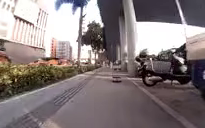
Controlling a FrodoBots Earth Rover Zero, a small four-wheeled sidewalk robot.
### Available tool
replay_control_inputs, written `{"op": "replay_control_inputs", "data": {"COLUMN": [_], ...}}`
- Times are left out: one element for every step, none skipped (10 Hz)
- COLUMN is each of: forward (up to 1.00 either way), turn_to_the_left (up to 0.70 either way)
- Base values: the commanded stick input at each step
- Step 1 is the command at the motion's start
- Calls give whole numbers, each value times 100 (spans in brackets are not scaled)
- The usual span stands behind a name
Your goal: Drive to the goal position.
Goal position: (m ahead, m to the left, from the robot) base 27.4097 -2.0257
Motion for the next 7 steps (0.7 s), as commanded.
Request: {"op": "replay_control_inputs", "data": {"forward": [45,45,45,45,45,45,45], "turn_to_the_left": [0,0,0,0,0,0,0]}}
